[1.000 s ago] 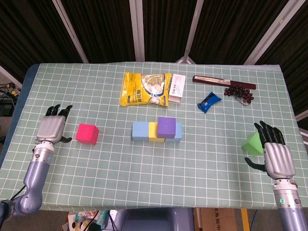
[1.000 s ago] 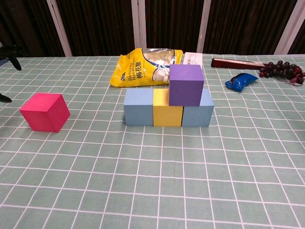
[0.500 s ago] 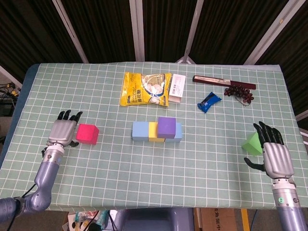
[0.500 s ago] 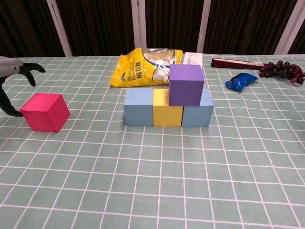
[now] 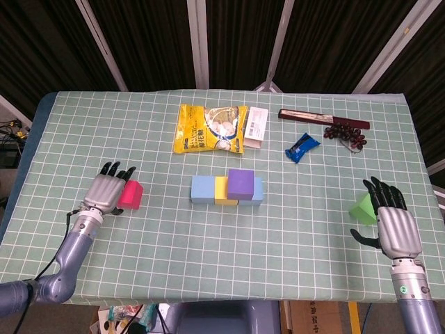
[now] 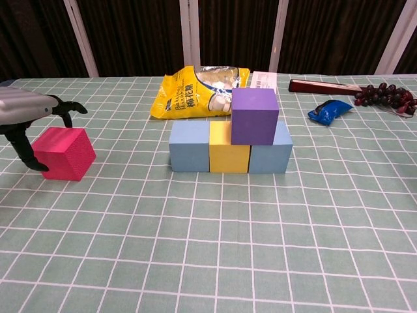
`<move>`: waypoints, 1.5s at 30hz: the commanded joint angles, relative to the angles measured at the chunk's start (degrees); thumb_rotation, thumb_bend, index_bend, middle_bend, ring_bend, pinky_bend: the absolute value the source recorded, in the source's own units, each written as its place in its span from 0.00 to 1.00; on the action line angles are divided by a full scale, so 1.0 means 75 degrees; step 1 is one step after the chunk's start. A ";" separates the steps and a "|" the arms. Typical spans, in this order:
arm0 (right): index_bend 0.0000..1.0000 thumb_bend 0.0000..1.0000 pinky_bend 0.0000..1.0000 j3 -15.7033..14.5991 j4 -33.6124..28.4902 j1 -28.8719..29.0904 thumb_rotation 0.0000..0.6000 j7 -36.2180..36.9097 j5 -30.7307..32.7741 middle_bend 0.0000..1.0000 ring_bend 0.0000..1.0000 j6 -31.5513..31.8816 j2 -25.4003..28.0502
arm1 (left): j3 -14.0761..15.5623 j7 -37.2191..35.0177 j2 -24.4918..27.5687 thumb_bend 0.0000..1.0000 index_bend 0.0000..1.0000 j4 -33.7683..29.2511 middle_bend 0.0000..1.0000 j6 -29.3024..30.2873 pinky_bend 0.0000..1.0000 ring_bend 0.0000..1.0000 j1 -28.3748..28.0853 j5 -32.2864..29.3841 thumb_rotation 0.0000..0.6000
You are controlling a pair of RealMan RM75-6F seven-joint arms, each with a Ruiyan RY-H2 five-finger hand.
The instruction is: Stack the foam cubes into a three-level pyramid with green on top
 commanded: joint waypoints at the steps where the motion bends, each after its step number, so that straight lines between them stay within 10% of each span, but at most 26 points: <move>1: 0.00 0.21 0.00 0.0009 0.0010 -0.0011 1.00 -0.0009 -0.0012 0.00 0.00 -0.0006 -0.0013 | 0.0057 -0.0042 -0.0049 0.25 0.00 0.0087 0.21 -0.0077 0.00 0.00 -0.0055 0.0069 1.00; 26: 0.00 0.21 0.00 0.0051 0.0048 -0.0073 1.00 -0.0086 0.0006 0.00 0.00 -0.0210 -0.0135 | -0.0170 -0.0494 0.0071 0.32 0.00 -0.0303 0.38 0.0438 0.00 0.03 -0.0160 0.0555 1.00; 45: 0.00 0.21 0.00 0.0175 -0.0142 -0.0043 1.00 0.0418 0.0231 0.00 0.00 -0.0613 0.0070 | -0.1529 0.1046 0.0506 0.39 0.00 -0.2047 0.37 0.0464 0.00 0.03 -0.1949 -0.1953 1.00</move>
